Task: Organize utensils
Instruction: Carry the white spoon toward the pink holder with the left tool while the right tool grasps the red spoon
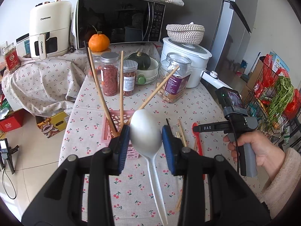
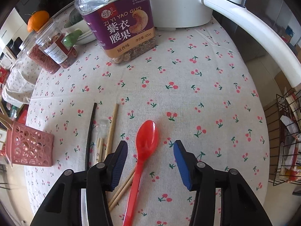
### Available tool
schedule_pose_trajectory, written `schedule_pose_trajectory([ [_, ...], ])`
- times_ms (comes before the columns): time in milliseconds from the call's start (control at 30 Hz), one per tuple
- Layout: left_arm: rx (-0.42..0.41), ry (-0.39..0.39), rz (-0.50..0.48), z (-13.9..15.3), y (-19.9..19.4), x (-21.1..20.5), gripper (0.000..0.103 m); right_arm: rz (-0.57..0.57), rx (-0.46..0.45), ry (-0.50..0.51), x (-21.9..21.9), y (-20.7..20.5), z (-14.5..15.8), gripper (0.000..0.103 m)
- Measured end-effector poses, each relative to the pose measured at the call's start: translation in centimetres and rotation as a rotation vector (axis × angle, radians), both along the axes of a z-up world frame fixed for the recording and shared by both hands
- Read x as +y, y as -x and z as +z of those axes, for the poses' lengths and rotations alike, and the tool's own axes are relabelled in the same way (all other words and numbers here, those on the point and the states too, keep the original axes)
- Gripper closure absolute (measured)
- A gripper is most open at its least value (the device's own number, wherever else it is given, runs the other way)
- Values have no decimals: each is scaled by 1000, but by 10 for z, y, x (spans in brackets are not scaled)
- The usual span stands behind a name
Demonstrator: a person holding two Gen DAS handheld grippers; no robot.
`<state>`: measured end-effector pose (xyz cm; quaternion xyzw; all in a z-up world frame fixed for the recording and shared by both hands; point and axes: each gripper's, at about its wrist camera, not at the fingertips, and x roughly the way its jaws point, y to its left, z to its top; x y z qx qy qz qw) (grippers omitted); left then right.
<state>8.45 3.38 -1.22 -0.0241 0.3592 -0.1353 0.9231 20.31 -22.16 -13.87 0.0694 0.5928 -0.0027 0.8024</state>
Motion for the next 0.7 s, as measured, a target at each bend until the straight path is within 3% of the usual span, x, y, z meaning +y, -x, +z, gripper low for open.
schedule_pose_trajectory([
  [133, 2, 9, 10, 0, -1, 6, 66, 5, -2, 37, 6, -5, -11, 72],
  [200, -4, 8, 15, -1, -1, 8, 66, 34, -13, 49, 10, -7, -11, 92],
  [467, -41, 26, 80, 6, -3, 17, 66, 25, -87, 13, -5, 4, 2, 98],
  [700, -226, 68, 190, 28, 0, 33, 66, 10, -236, -69, -13, 34, 53, 98],
])
